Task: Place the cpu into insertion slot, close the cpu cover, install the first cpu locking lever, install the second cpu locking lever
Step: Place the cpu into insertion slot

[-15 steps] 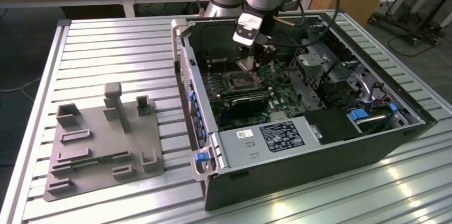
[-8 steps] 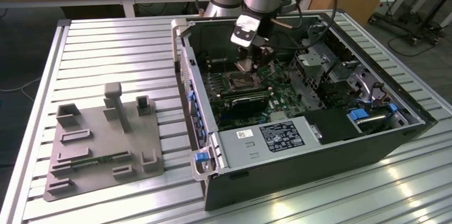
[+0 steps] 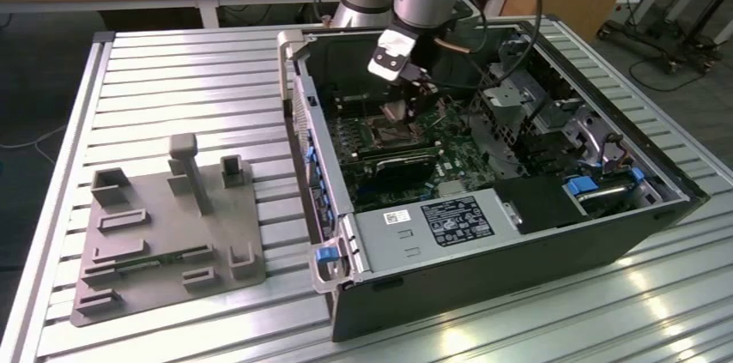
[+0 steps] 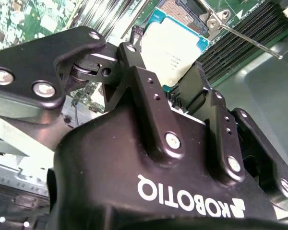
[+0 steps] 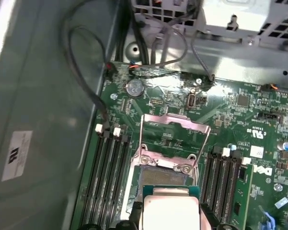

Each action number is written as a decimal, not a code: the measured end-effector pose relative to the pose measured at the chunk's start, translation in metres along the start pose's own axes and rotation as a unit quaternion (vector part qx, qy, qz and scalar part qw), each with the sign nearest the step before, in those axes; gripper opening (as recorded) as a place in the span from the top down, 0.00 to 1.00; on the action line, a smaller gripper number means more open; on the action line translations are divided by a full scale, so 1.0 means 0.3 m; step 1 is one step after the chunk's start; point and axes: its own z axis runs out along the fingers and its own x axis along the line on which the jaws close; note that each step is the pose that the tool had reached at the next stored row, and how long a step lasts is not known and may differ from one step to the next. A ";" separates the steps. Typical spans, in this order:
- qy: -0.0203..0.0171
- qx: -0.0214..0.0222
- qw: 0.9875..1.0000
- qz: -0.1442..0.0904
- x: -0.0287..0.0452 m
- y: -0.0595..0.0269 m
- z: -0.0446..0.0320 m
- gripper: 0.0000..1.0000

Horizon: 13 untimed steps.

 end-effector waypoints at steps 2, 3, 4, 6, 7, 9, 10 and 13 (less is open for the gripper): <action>0.000 0.000 1.000 0.010 0.000 0.000 0.009 0.46; -0.001 0.001 1.000 0.014 0.001 -0.001 0.013 0.46; -0.001 0.002 1.000 0.016 0.002 -0.001 0.017 0.46; 0.000 0.004 1.000 0.018 0.007 0.000 0.021 0.46; 0.000 0.005 1.000 0.017 0.008 0.000 0.023 0.46; 0.000 0.007 1.000 0.018 0.012 0.000 0.026 0.46; 0.000 0.007 1.000 0.019 0.016 0.001 0.029 0.46; 0.000 0.008 1.000 0.028 0.020 0.002 0.038 0.46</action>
